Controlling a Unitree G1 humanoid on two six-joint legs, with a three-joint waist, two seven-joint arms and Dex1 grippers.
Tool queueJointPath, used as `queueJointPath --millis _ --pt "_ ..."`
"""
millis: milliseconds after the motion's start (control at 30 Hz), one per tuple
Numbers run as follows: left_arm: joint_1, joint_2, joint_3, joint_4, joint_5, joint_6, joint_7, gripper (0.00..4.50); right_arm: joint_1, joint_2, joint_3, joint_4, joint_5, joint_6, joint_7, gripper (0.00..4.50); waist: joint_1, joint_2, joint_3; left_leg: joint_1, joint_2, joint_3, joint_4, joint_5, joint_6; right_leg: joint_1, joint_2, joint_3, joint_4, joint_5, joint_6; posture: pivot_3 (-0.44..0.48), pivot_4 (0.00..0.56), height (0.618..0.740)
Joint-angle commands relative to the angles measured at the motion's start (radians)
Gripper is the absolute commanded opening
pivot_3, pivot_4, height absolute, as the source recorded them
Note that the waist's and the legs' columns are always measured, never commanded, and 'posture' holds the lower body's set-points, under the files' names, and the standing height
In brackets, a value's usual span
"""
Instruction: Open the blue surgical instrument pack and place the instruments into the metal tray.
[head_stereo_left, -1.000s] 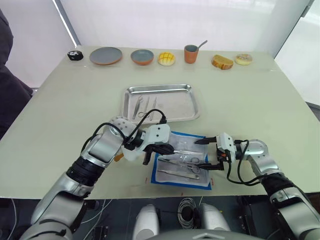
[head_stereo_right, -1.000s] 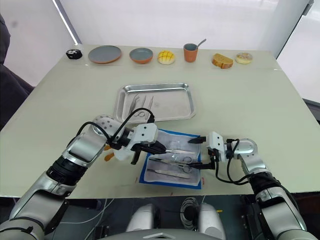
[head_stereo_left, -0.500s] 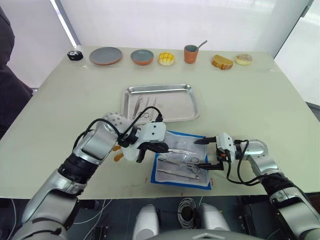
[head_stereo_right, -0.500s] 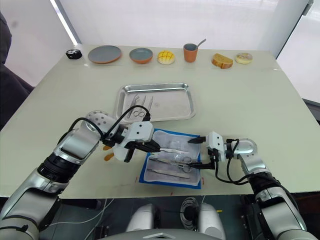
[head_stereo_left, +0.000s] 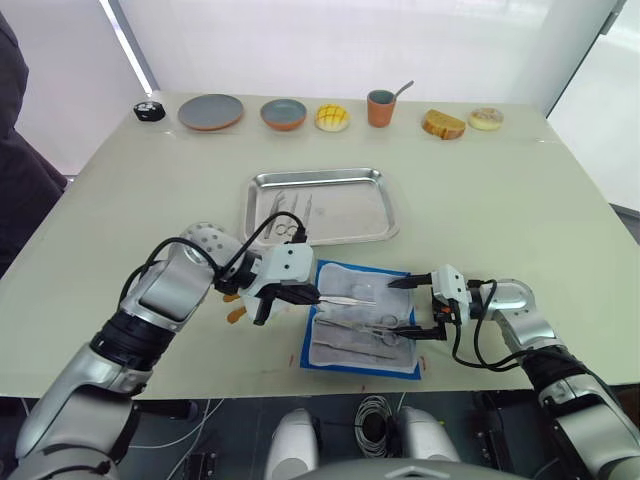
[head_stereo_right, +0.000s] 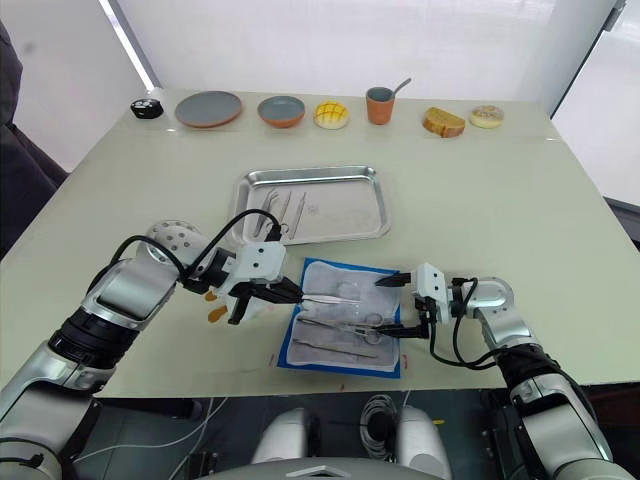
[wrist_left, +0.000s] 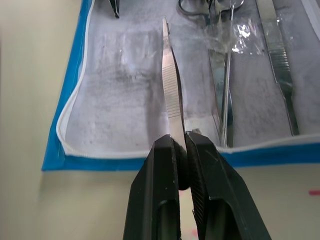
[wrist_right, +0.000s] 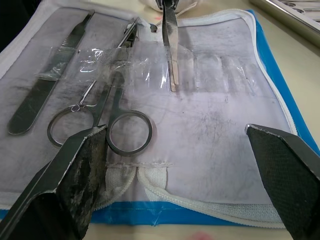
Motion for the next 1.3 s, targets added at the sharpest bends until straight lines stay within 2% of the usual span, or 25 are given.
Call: queueJointPath --millis 33,400,533,767,833,967,1100,1233,1300 --pt "0.022 0.036 0.078 -0.033 -0.039 -0.024 -0.002 0.08 0.067 -0.011 0.081 0.138 -0.164 0.07 -0.088 4.5 -0.001 0.0 0.0 0.0 0.0 0.0 0.0 0.0 0.0 0.0 0.0 0.0 0.0 0.0 0.0 0.0 0.15 0.74" --pt "0.142 0.123 0.249 -0.033 -0.136 -0.134 -0.027 0.08 0.05 -0.01 0.087 0.155 -0.165 0.065 -0.073 4.5 -0.002 0.0 0.0 0.001 0.003 0.0 -0.001 -0.002 -0.003 -0.001 -0.004 0.001 -0.001 0.0 0.0 0.0 0.15 0.74" --pt "0.174 0.129 0.3 -0.023 -0.144 -0.148 0.003 0.08 0.043 -0.011 0.09 0.159 -0.164 0.065 -0.069 4.5 -0.003 0.0 0.0 0.001 0.003 0.0 -0.002 -0.002 -0.004 -0.001 -0.005 -0.001 -0.001 0.0 0.0 0.0 0.15 0.74" --pt "0.182 0.049 0.367 0.009 -0.147 -0.043 0.191 0.08 0.035 -0.013 0.096 0.165 -0.162 0.062 -0.063 4.5 -0.003 0.0 0.0 0.001 0.003 0.0 -0.003 -0.002 -0.004 -0.002 -0.005 -0.002 -0.001 0.0 0.001 0.0 0.15 0.74" --pt "0.158 0.005 0.374 0.032 -0.12 -0.021 0.285 0.08 0.032 -0.015 0.098 0.168 -0.161 0.062 -0.061 4.5 -0.003 0.0 0.0 0.001 0.003 0.0 -0.003 -0.002 -0.004 -0.002 -0.005 -0.003 -0.001 0.0 0.001 0.0 0.15 0.74" --pt "0.071 -0.143 0.389 0.042 -0.077 0.133 0.559 0.08 0.023 -0.018 0.1 0.17 -0.159 0.064 -0.058 4.5 -0.001 0.0 0.0 0.001 0.002 0.0 -0.003 0.0 0.0 -0.002 -0.004 -0.008 -0.001 0.0 0.0 0.0 0.15 0.74" --pt "-0.035 -0.301 0.371 0.016 -0.029 0.381 0.807 0.08 0.019 -0.02 0.103 0.172 -0.159 0.064 -0.055 4.5 -0.002 -0.001 0.001 0.001 0.0 -0.001 -0.003 0.0 0.0 -0.001 0.001 -0.009 0.0 0.002 0.001 0.0 0.15 0.74" --pt "-0.129 -0.434 0.362 0.017 -0.011 0.549 0.961 0.08 0.017 -0.021 0.106 0.172 -0.158 0.065 -0.055 4.5 -0.003 -0.001 0.001 0.001 -0.001 -0.001 -0.002 0.0 0.0 0.0 0.004 -0.007 0.0 0.004 0.003 0.0 0.15 0.74" --pt "-0.17 -0.532 0.372 0.02 0.015 0.634 1.087 0.08 0.014 -0.021 0.105 0.173 -0.157 0.065 -0.056 4.5 -0.002 -0.001 0.001 0.001 -0.001 -0.002 -0.002 0.0 0.0 0.0 0.005 -0.007 0.0 0.004 0.003 0.0 0.15 0.74"
